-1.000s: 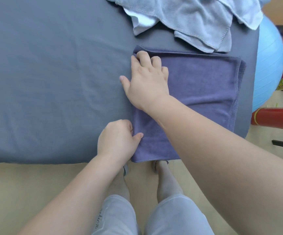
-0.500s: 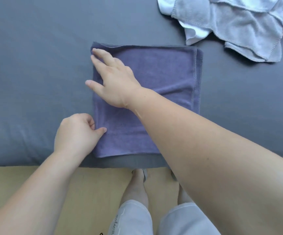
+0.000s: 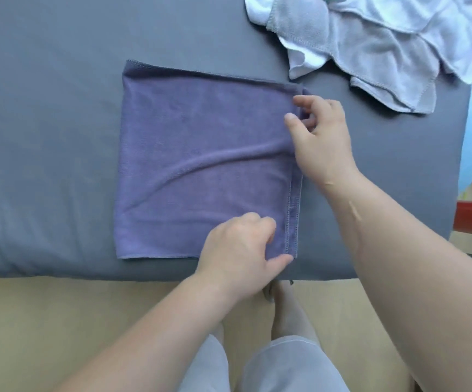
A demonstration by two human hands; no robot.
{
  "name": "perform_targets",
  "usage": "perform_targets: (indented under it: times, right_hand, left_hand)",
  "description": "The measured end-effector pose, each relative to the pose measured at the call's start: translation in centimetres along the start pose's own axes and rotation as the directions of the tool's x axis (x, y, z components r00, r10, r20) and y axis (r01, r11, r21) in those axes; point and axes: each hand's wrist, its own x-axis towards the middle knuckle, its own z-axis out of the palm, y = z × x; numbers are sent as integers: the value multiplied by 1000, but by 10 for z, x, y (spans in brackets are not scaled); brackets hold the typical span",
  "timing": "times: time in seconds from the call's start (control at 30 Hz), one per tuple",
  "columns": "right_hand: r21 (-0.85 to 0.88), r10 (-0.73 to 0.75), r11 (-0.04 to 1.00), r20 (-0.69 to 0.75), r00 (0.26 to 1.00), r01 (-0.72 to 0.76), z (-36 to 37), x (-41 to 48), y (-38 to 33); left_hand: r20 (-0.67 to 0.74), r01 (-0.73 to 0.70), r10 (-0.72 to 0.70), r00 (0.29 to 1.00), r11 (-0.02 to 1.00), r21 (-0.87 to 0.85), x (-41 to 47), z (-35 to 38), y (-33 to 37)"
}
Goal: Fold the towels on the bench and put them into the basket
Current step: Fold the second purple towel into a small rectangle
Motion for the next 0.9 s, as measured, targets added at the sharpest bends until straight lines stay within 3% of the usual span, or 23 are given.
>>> perform_targets:
  times: [0.1,0.2,0.33,0.5,0.57,0.77,0.9]
  right_hand:
    - [-10,10,1000,148,989,-9,-10,7,9]
    - [83,35,995,194,980,-52,-13,13,11]
    - [176,54,979,237,970,-98,-15,16,11]
    - [228,47,968,259,965,-108,-19,15,15]
    - [241,30,966,239,970,-89,-20,13,12]
    - [408,-155,900,-29,988,153,-37,0,-9]
    - [372,-92,919,-112,989,128,-40,3,7]
  left_hand:
    - [49,-12,7,999,993,115,0,28,9]
    - [56,36,-45,997,988,152,0,41,8]
    - [28,106,-108,994,993,54,0,41,8]
    - [123,117,-106,987,990,-81,3,26,4]
    - [104,122,-109,989,984,-128,2,18,6]
    - [-222,-2,-35,974,986,-164,-2,-11,37]
    - [-179,-61,50,983,997,-55,6,12,48]
